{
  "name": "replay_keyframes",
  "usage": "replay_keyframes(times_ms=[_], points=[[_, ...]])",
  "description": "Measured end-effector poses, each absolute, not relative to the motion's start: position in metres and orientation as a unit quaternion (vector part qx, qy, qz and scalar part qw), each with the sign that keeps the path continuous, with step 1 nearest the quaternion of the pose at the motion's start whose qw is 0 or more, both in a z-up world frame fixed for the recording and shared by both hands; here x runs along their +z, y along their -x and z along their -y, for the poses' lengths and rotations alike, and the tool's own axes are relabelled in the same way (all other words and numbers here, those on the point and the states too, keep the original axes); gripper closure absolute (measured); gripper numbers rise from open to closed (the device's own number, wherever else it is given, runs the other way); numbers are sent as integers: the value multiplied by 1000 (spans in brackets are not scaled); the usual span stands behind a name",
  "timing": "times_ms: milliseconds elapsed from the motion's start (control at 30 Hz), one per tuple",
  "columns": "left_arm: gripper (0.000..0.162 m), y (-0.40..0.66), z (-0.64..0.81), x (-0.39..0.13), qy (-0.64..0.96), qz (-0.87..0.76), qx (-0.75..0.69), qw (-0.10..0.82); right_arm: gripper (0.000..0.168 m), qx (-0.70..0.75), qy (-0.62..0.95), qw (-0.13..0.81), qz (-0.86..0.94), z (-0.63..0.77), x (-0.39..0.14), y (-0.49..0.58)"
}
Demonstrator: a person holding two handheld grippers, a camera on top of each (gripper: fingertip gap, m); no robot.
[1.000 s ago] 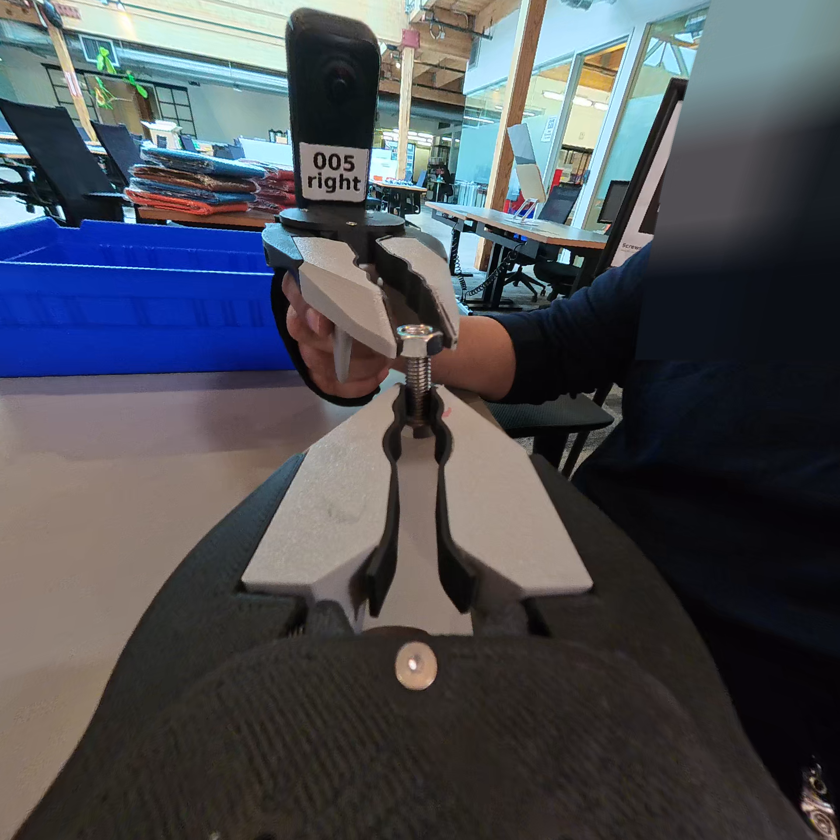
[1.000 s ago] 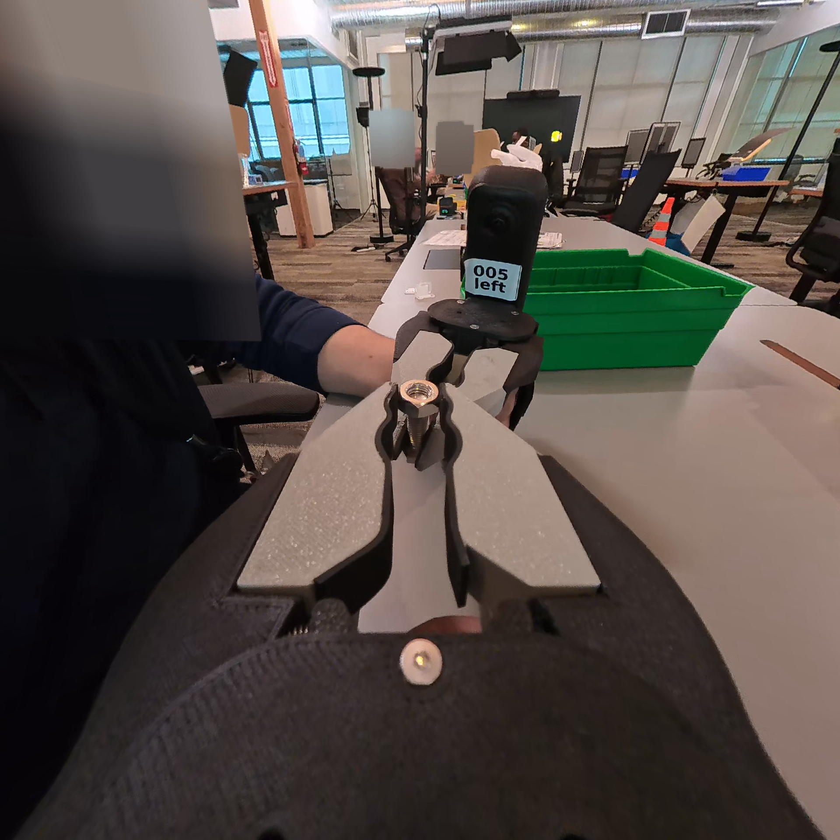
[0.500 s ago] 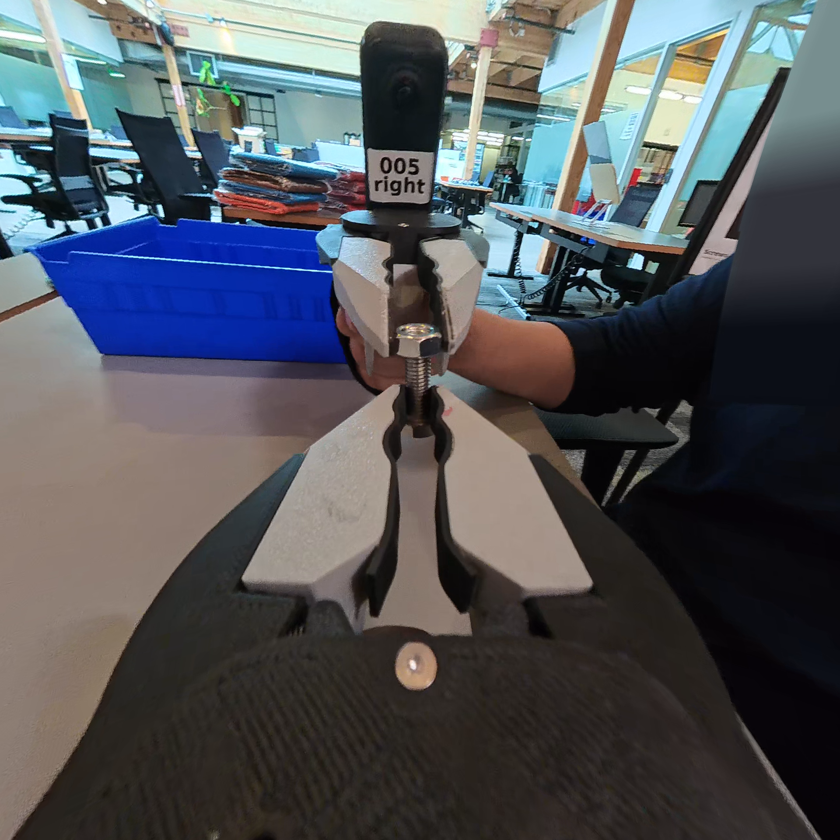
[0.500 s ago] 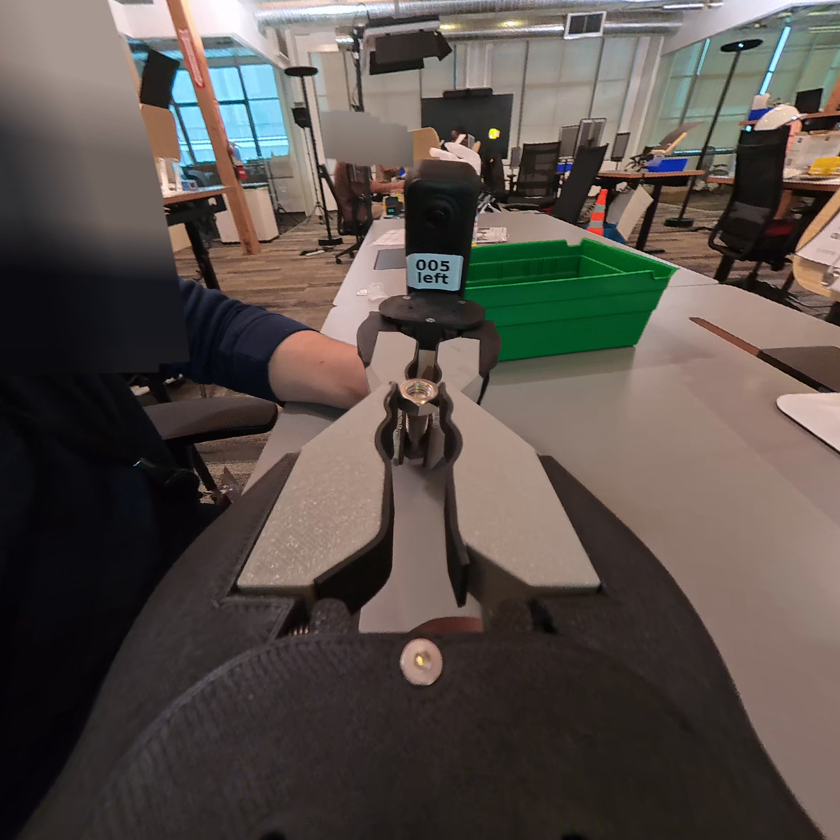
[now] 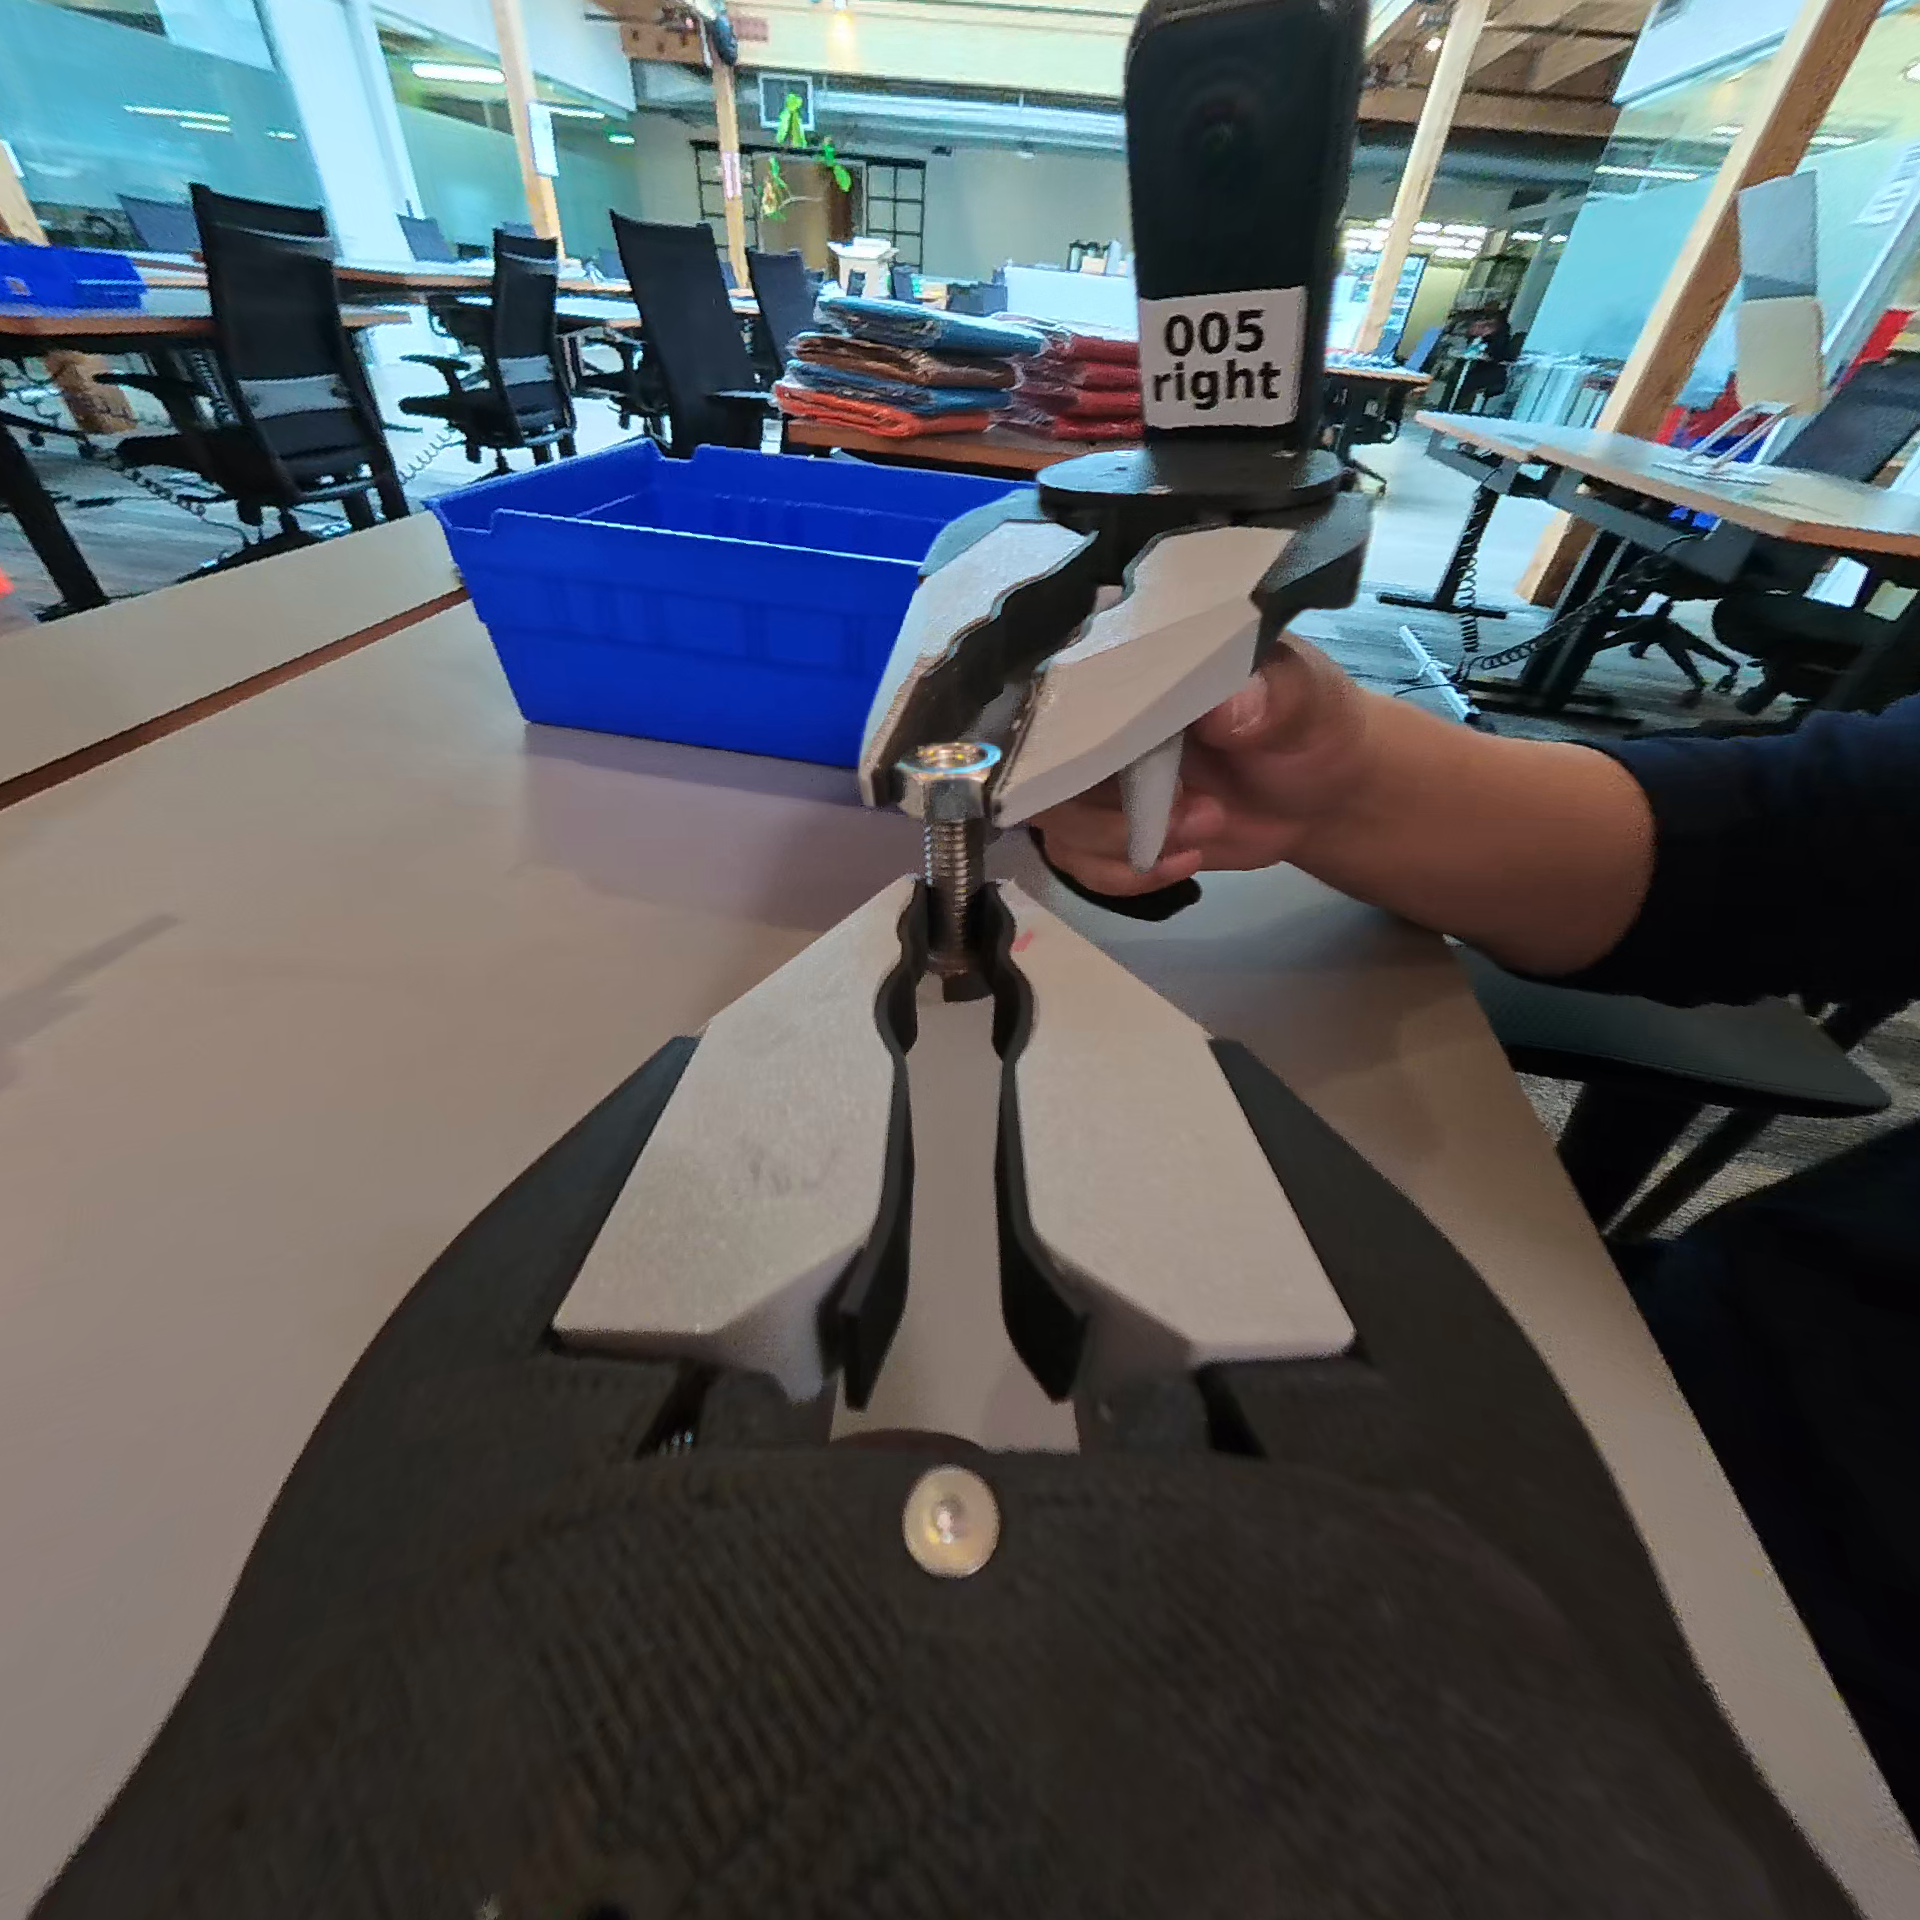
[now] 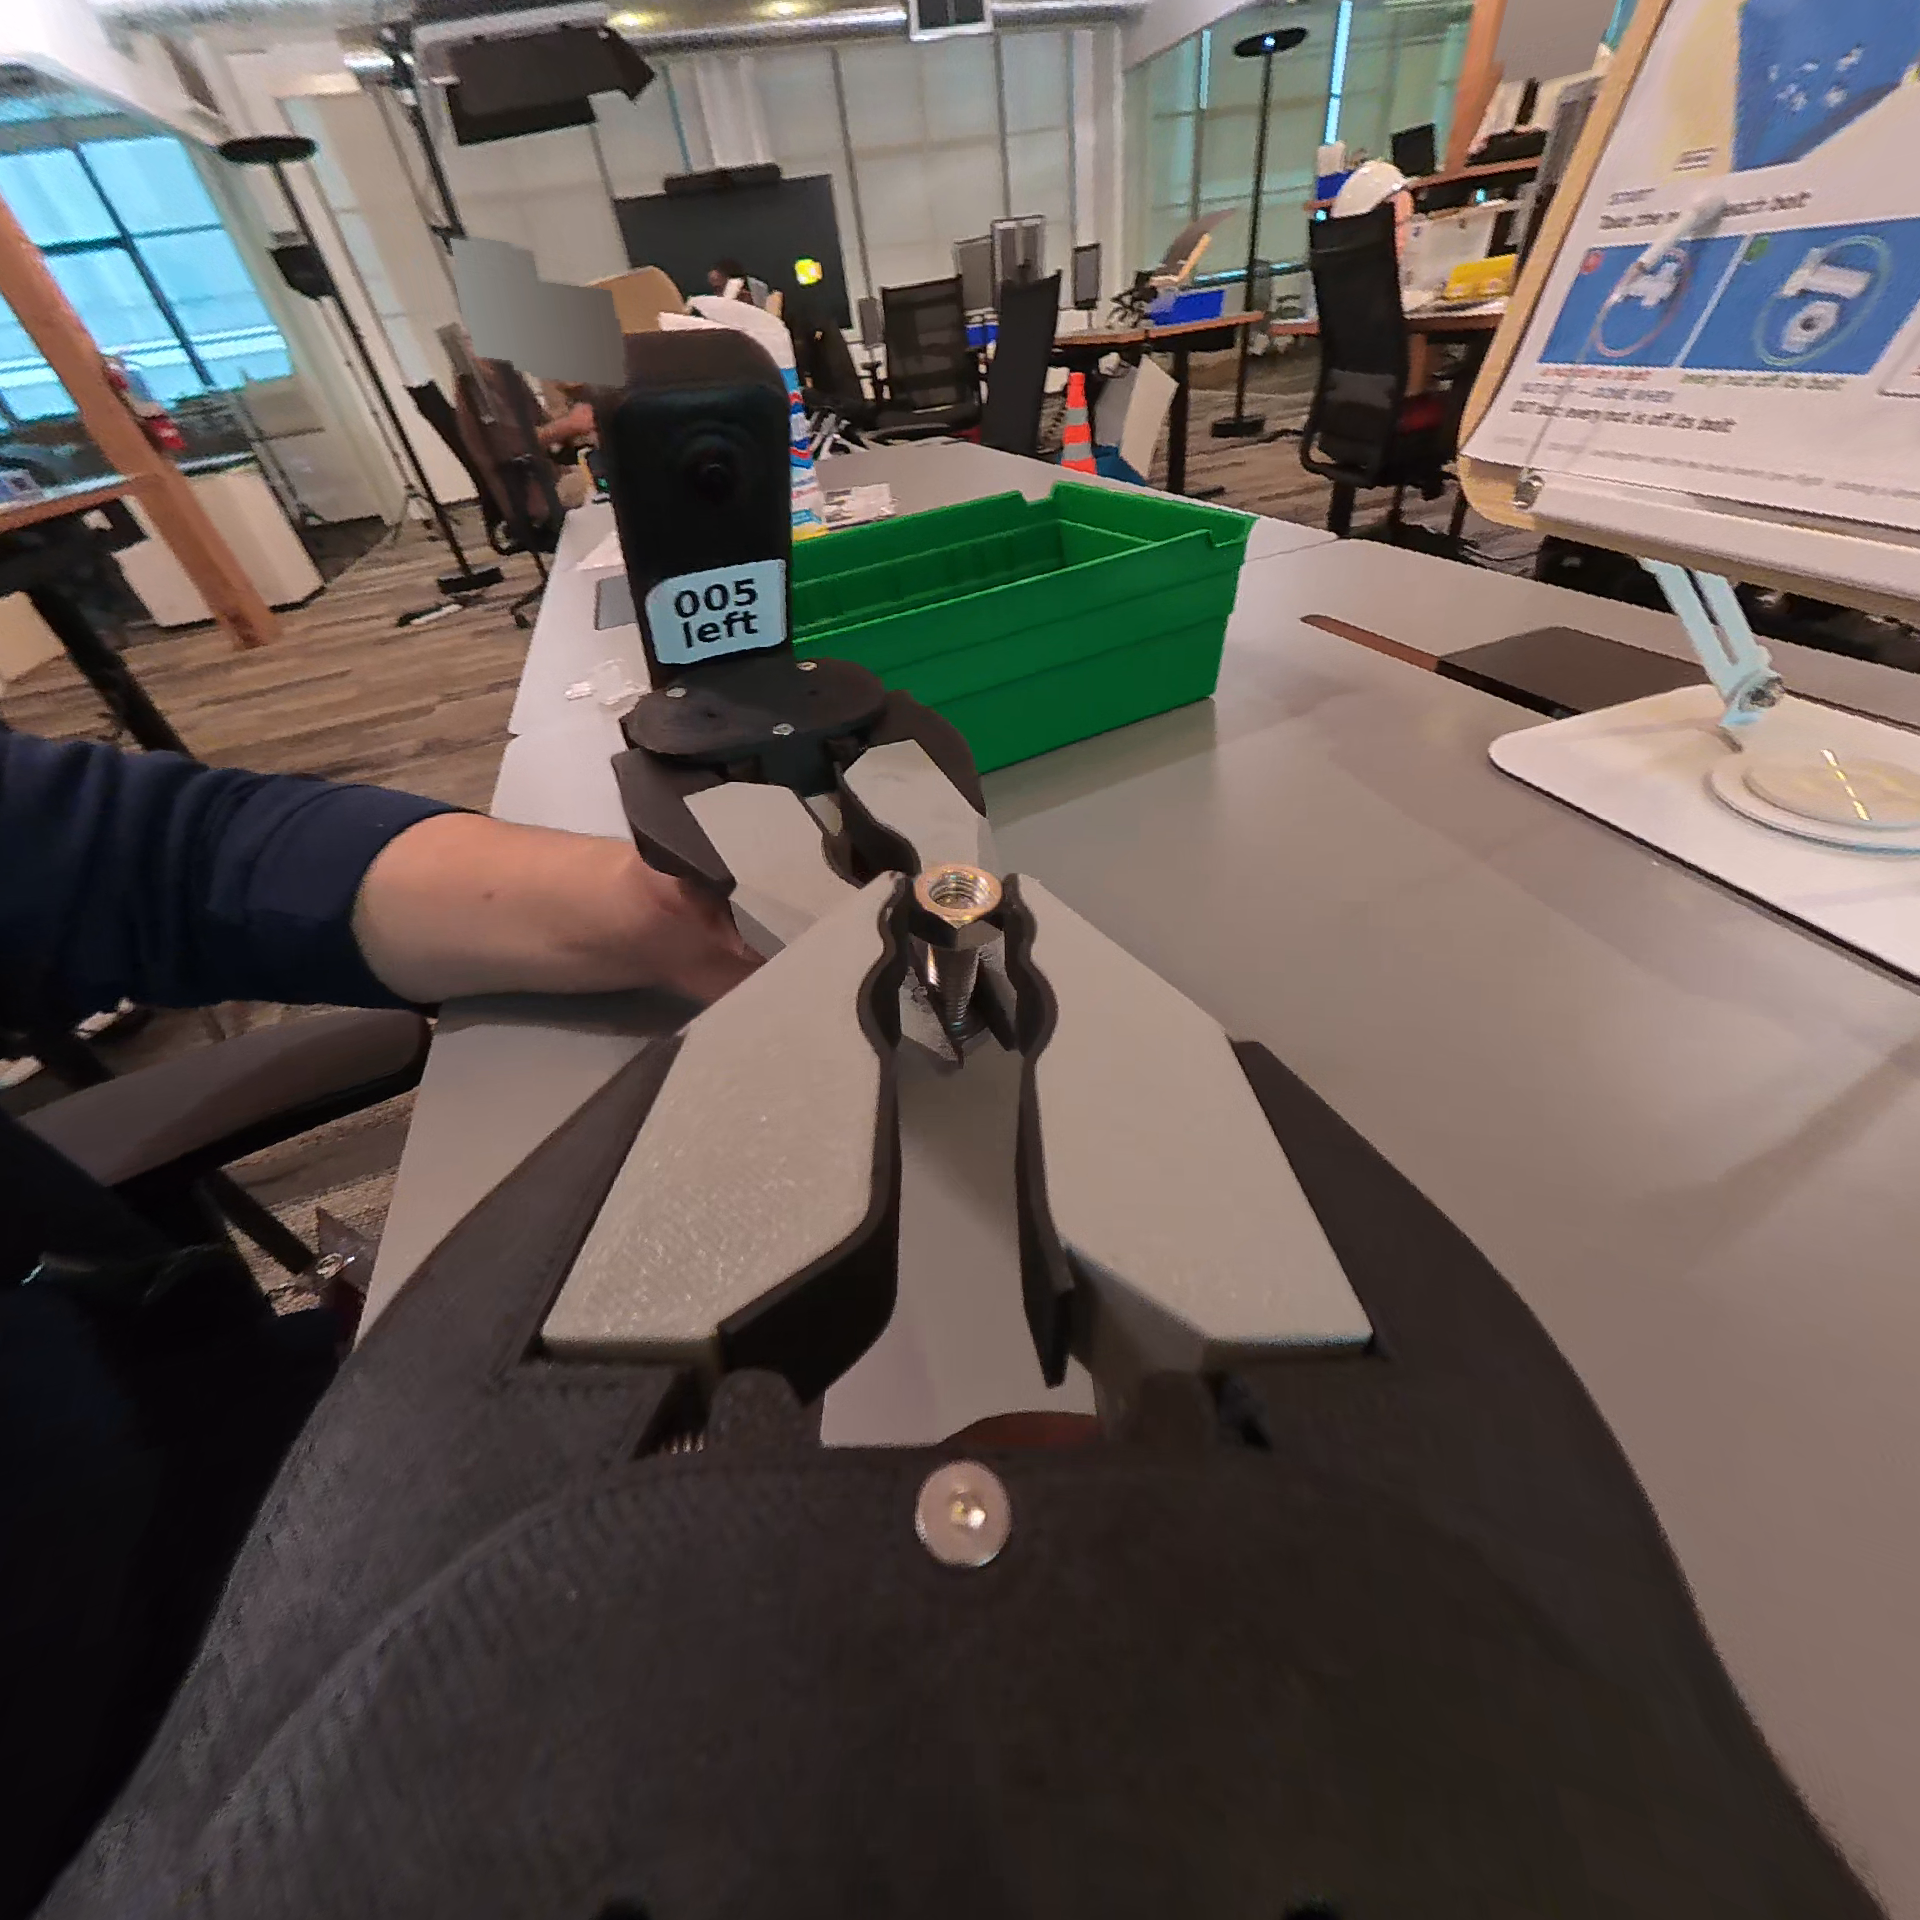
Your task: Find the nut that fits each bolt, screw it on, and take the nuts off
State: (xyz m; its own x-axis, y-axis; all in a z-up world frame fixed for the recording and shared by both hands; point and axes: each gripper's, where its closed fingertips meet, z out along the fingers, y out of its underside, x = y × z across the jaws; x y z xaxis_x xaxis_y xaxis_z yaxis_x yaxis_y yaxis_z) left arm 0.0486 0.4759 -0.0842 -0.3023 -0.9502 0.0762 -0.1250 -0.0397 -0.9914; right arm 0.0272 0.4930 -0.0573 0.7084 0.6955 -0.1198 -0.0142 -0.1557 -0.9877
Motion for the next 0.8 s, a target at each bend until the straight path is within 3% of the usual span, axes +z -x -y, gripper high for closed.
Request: replay_keyframes(times_ms=[467,800], points=[[155,-55,-494,-97,501,-586,-486,412,154,233,736,619,140,-509,-69,-36],[155,-54,-492,-97,499,-582,-512,387,154,238,728,627,142,-510,-68,-34]])
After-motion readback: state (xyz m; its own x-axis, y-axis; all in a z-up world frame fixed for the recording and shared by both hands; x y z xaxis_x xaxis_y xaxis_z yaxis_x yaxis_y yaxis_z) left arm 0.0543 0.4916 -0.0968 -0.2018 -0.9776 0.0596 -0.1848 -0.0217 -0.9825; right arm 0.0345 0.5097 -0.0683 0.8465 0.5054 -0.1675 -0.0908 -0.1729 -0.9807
